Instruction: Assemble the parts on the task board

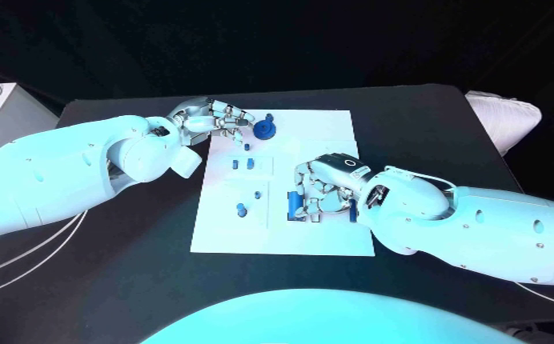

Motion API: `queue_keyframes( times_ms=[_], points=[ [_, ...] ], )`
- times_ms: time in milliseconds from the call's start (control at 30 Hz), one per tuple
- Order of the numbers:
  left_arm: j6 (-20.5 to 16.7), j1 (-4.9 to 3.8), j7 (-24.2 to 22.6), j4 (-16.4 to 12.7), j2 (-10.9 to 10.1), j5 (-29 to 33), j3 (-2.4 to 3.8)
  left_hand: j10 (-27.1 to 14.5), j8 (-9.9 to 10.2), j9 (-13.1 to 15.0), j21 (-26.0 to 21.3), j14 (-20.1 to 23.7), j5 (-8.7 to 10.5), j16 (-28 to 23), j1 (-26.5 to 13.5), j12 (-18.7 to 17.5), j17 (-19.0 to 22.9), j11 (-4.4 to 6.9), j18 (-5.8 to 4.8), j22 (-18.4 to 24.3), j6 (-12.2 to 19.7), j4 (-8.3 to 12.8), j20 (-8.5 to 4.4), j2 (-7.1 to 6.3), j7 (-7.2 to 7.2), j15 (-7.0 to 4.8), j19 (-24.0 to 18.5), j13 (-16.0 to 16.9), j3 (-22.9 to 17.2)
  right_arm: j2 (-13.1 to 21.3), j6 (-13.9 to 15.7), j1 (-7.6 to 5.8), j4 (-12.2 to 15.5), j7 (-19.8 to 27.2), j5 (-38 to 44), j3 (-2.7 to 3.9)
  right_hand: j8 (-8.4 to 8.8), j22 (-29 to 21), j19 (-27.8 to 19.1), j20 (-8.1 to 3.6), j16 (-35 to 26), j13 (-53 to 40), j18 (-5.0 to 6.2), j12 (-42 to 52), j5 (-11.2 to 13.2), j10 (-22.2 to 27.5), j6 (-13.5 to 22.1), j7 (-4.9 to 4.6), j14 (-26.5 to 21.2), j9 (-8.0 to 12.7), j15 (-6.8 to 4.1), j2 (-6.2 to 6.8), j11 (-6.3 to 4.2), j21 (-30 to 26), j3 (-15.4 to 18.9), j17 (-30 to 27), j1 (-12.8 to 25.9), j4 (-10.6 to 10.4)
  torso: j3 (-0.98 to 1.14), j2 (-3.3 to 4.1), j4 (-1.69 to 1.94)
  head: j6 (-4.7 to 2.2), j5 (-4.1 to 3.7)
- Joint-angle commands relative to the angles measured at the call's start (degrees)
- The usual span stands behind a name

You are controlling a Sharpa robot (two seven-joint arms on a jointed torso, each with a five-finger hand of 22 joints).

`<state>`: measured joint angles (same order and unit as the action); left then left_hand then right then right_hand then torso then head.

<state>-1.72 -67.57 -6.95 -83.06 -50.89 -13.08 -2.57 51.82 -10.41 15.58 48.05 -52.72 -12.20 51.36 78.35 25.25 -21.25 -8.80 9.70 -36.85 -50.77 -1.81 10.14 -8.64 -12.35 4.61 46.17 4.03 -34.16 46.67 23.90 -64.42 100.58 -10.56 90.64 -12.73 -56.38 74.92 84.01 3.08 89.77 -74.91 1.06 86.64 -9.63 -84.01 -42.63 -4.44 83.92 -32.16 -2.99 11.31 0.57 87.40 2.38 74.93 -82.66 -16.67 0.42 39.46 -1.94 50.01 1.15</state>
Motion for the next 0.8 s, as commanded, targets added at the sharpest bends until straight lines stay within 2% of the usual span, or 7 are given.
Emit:
queue_keyframes(
  times_ms=[33,533,800],
  points=[
    [0.86,-0.02,-0.26,-0.14,0.05,-0.01,0.03,-0.41,0.35,-0.06,0.15,0.07,-0.21,-0.34,-0.24,0.21,-0.02,-0.04,0.76,-0.07,0.27,0.09,0.05,0.26,0.0,0.25,-0.07,-0.03,-0.35,-0.04,0.67,0.12,-0.03,-1.97,2.22,-0.03,-0.46,14.49,5.42,-0.43,0.23,-11.73,-0.61,0.42,-0.11,-2.71,-0.05,0.54,6.08,-0.03,-0.52,-0.18,-0.63,0.37,0.07,15.07,-0.88,0.02,0.02,0.01,-0.01,-0.01,-0.05],
    [0.85,-0.02,-0.29,-0.06,0.07,-0.02,0.03,-0.41,0.35,-0.06,0.15,0.07,-0.21,-0.34,-0.24,0.21,-0.02,-0.04,0.76,-0.07,0.27,0.09,0.05,0.26,0.0,0.25,-0.07,-0.03,-0.35,-0.04,3.26,0.19,0.14,-4.25,6.44,-0.03,-1.67,14.75,5.68,-1.09,0.23,-12.23,-0.81,0.86,-2.16,-3.32,-0.75,1.32,6.08,0.7,-1.2,-0.7,-1.38,1.36,-2.13,15.07,-3.23,0.09,0.04,0.02,0.0,-0.01,-0.13],
    [0.86,-0.02,-0.32,-0.05,0.09,-0.03,0.03,-0.41,0.35,-0.06,0.15,0.07,-0.21,-0.34,-0.24,0.21,-0.02,-0.04,0.76,-0.07,0.27,0.09,0.05,0.26,0.0,0.25,-0.07,-0.03,-0.35,0.33,4.79,0.24,0.58,-2.71,5.5,-0.03,-1.71,14.74,5.67,-1.12,0.23,-12.21,-0.79,0.84,-2.12,-3.3,-0.82,1.35,6.08,0.75,-1.23,-0.69,-1.41,1.31,-2.27,15.07,-3.31,0.07,0.03,0.0,-0.04,-0.01,-0.15]
  ],
)
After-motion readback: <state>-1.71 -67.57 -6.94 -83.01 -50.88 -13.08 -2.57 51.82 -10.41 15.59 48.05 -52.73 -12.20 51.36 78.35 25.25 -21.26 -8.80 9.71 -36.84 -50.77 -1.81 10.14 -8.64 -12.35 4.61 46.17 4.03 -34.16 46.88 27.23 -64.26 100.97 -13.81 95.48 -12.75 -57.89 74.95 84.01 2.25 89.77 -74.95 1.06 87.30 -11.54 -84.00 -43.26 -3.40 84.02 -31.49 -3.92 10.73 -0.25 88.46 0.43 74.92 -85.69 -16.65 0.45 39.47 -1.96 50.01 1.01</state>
